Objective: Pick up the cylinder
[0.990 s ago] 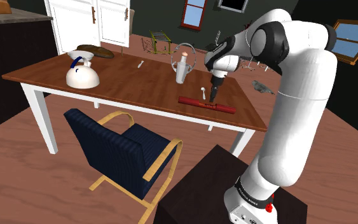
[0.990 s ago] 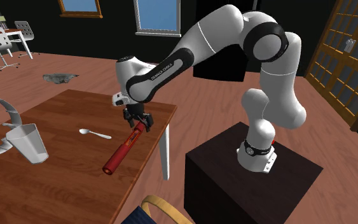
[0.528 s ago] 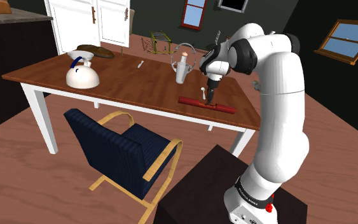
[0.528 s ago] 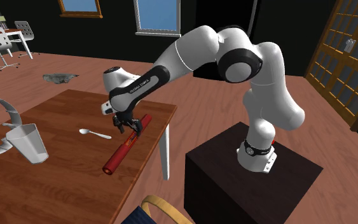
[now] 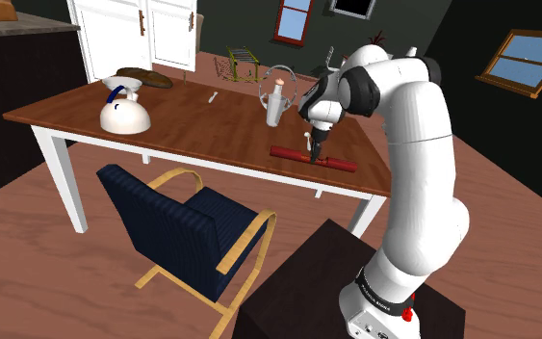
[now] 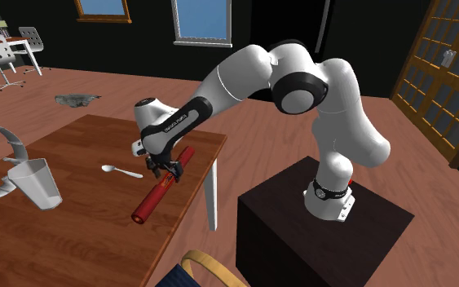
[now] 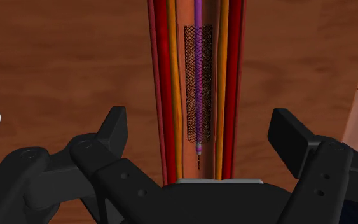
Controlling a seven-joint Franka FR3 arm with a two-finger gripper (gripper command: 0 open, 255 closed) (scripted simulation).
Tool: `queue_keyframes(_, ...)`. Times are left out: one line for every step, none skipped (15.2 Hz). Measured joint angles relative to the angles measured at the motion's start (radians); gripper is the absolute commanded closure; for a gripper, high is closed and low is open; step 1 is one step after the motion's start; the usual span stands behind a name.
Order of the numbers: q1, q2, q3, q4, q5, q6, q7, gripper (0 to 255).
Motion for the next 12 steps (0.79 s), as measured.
queue_keyframes(-0.001,0.001,0.001,-0.001,0.001,0.002,-0.001,255)
queue_keyframes(-0.001,0.002,0.001,0.0,0.002,0.003,-0.002,255)
queue_keyframes(-0.002,0.002,0.001,0.0,0.002,0.003,-0.002,255)
queue_keyframes(-0.002,0.002,0.001,0.0,0.002,0.003,-0.003,255)
queue_keyframes(-0.002,0.002,0.002,0.001,0.002,0.002,-0.003,255)
queue_keyframes(-0.002,0.003,0.002,0.001,0.002,0.002,-0.003,255)
queue_keyframes(-0.002,0.002,0.002,0.001,0.003,0.003,-0.003,255)
queue_keyframes(-0.002,0.002,0.002,0.001,0.003,0.003,-0.004,255)
queue_keyframes(-0.002,0.002,0.002,0.001,0.003,0.003,-0.004,255)
queue_keyframes(-0.002,0.002,0.001,0.0,0.002,0.003,-0.003,255)
queue_keyframes(0.0,-0.002,-0.001,-0.001,0.0,0.0,-0.002,255)
queue_keyframes(0.002,-0.008,-0.004,-0.002,-0.005,-0.006,0.0,255)
